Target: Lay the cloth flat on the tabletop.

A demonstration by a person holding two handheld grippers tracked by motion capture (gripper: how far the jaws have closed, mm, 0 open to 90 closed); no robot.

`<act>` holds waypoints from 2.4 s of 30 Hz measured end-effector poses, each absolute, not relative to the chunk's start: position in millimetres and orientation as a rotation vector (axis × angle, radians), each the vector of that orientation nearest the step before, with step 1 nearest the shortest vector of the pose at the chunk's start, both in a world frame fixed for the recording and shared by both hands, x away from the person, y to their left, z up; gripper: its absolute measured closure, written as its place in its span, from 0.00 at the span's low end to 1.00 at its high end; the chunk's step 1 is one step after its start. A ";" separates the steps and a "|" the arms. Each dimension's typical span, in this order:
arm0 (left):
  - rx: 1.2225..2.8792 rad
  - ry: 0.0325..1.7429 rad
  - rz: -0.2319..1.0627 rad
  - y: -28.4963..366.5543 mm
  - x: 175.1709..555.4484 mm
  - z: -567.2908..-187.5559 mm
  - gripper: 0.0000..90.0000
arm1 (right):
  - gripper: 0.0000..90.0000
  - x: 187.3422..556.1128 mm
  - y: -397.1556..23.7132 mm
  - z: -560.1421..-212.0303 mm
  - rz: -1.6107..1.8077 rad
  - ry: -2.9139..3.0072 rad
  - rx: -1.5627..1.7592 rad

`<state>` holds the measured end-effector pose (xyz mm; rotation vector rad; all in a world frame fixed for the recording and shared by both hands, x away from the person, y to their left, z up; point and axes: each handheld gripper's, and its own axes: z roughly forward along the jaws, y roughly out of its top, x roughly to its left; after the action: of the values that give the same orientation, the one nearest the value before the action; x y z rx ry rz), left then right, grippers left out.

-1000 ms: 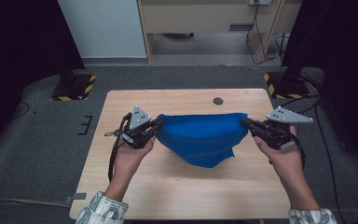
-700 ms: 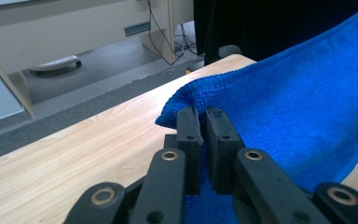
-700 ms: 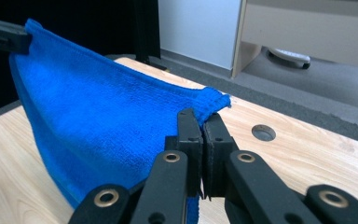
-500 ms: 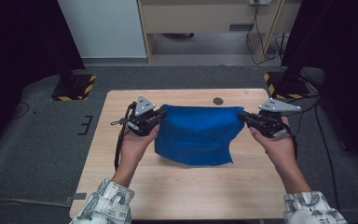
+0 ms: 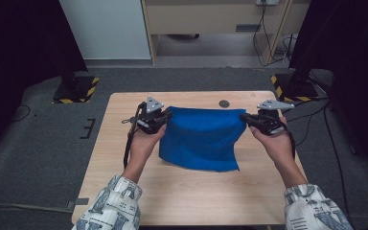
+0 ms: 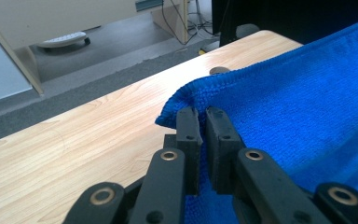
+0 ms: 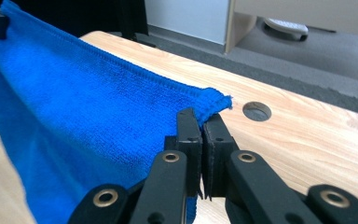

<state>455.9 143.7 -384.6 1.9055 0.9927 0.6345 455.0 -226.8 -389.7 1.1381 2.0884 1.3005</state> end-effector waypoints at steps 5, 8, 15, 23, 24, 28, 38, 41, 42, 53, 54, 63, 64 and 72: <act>1.924 1.060 0.619 137.7 478.0 -406.5 0.94 | 0.97 477.6 -224.0 -410.5 1.255 2.090 1.185; 1.932 1.054 0.629 136.9 482.4 -411.2 0.94 | 0.97 483.0 -223.2 -415.8 1.229 2.095 1.184; 1.934 1.060 0.642 134.4 485.5 -414.9 0.94 | 0.97 489.5 -225.0 -419.9 1.238 2.087 1.186; 1.936 1.057 0.657 133.2 486.4 -411.6 0.94 | 0.97 495.9 -226.5 -416.4 1.232 2.080 1.190; 1.936 1.057 0.657 133.2 486.4 -411.6 0.94 | 0.97 497.7 -226.6 -417.3 1.231 2.080 1.198; 1.936 1.084 0.641 134.4 493.0 -417.8 0.93 | 0.97 503.7 -225.3 -422.1 1.233 2.085 1.209; 1.963 1.122 0.625 133.9 503.0 -434.7 0.93 | 0.96 515.6 -222.2 -437.2 1.212 2.100 1.243; 1.971 1.140 0.621 134.4 506.1 -444.3 0.94 | 0.96 520.9 -215.0 -446.8 1.146 2.130 1.237; 1.971 1.140 0.621 134.4 506.1 -444.3 0.93 | 0.96 521.8 -213.3 -448.4 1.138 2.134 1.241; 2.005 1.173 0.608 142.6 514.9 -462.8 0.94 | 0.95 529.7 -203.7 -466.3 1.117 2.153 1.271; 2.004 1.177 0.601 143.5 515.4 -464.4 0.93 | 0.95 530.3 -202.6 -468.2 1.114 2.155 1.274; 2.016 1.185 0.598 146.9 516.5 -472.2 0.93 | 0.96 535.7 -196.5 -478.4 1.111 2.157 1.309; 2.017 1.188 0.595 146.5 517.1 -473.5 0.93 | 0.96 535.7 -196.8 -479.6 1.106 2.158 1.309; 2.019 1.202 0.573 141.0 519.7 -481.0 0.93 | 0.96 535.2 -200.7 -491.0 1.097 2.163 1.338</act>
<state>519.7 141.0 -481.0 2.0193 1.2023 0.5726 535.2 -200.7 -491.0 1.3385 2.1627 1.0972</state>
